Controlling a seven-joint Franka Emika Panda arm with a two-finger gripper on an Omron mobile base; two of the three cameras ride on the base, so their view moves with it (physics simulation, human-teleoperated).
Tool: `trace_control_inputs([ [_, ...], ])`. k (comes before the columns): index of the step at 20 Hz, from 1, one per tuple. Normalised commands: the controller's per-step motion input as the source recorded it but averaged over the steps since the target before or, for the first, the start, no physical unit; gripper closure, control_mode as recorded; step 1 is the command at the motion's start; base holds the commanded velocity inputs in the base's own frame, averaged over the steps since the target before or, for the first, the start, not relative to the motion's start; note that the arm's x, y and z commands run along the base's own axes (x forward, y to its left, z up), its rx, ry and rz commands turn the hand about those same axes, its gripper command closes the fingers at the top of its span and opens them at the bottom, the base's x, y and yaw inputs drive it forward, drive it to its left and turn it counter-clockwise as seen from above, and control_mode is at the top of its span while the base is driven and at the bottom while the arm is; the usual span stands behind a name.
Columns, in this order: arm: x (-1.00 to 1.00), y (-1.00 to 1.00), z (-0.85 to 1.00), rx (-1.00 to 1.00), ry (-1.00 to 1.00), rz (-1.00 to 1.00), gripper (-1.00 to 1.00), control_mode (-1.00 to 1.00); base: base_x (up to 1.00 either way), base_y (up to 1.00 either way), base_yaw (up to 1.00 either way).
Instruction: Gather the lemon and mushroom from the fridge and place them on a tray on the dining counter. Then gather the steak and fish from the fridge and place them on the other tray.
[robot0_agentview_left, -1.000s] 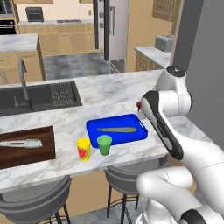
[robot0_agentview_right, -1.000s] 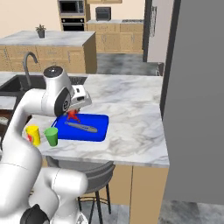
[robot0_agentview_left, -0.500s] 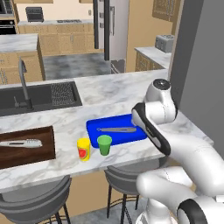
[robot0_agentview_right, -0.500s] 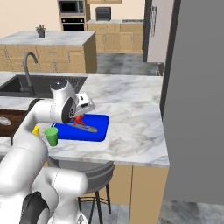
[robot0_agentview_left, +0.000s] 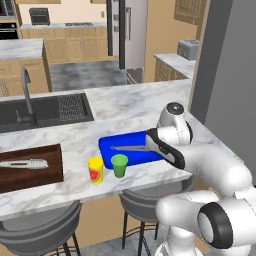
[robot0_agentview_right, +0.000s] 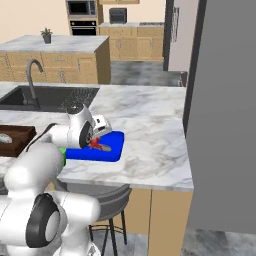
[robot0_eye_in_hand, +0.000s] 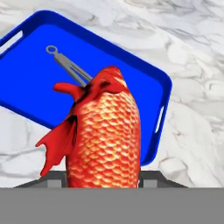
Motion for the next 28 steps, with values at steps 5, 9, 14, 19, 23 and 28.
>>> trace_control_inputs([
  [5, 0.43, 0.00, -0.37, 0.00, 0.00, 0.00, 1.00, -1.00, 0.00, 0.00, 0.00],
  [9, 0.48, 0.01, -0.28, 0.00, 0.00, 0.00, 1.00, -1.00, 0.00, 0.00, 0.00],
  [14, 0.37, 0.00, -0.27, 0.00, 0.00, 0.00, 1.00, -1.00, 0.00, 0.00, 0.00],
  [19, 0.24, 0.00, -0.28, 0.00, 0.00, 0.00, 1.00, -1.00, 0.00, 0.00, 0.00],
  [23, 0.23, 0.00, -0.30, 0.00, 0.00, 0.00, 1.00, -1.00, 0.00, 0.00, 0.00],
  [28, 0.26, 0.00, -0.28, 0.00, 0.00, 0.00, 1.00, -1.00, 0.00, 0.00, 0.00],
])
